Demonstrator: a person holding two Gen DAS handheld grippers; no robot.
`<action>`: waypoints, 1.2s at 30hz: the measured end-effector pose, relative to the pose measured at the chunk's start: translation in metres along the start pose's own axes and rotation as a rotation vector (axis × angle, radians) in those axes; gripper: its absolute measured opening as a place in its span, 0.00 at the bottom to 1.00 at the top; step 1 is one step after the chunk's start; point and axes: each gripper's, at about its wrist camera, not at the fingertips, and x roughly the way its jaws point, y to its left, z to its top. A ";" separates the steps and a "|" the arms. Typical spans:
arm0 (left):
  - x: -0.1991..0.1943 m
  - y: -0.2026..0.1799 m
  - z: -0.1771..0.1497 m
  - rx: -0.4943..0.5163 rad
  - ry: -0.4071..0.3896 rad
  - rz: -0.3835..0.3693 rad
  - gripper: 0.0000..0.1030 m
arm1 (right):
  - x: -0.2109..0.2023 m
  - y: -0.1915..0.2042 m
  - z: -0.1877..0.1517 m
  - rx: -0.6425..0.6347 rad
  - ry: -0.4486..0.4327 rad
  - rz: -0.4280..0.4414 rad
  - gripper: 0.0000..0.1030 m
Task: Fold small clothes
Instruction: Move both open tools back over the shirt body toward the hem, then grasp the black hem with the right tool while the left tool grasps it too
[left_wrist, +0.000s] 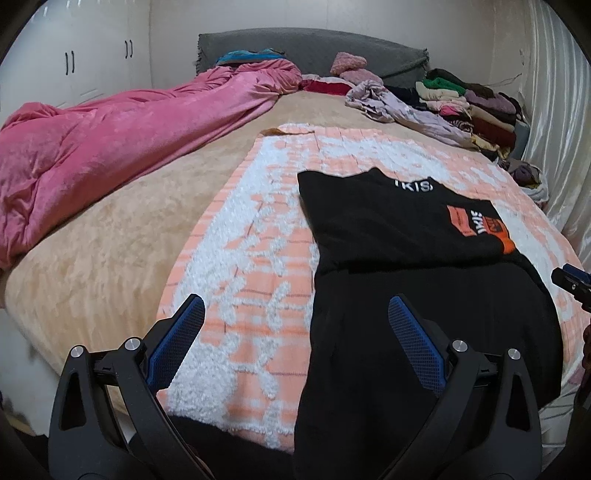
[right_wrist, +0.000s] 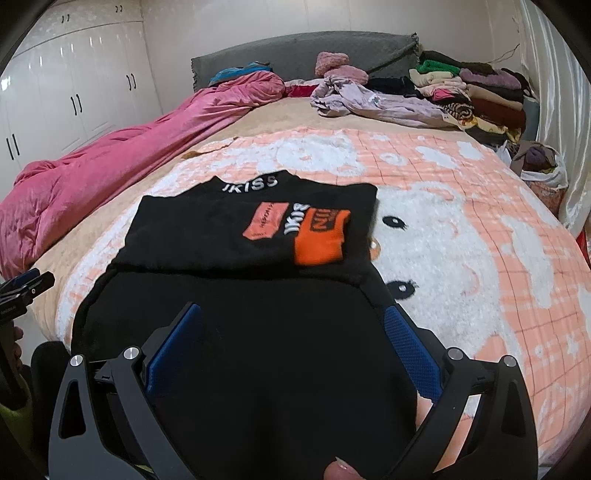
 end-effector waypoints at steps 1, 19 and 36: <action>0.000 0.000 -0.002 0.001 0.003 0.000 0.91 | 0.000 -0.002 -0.002 0.002 0.005 -0.003 0.96; 0.012 -0.002 -0.035 0.005 0.120 -0.041 0.91 | -0.019 -0.032 -0.042 0.017 0.074 -0.064 0.96; 0.035 -0.020 -0.064 0.035 0.246 -0.082 0.91 | -0.026 -0.062 -0.094 0.057 0.192 -0.044 0.96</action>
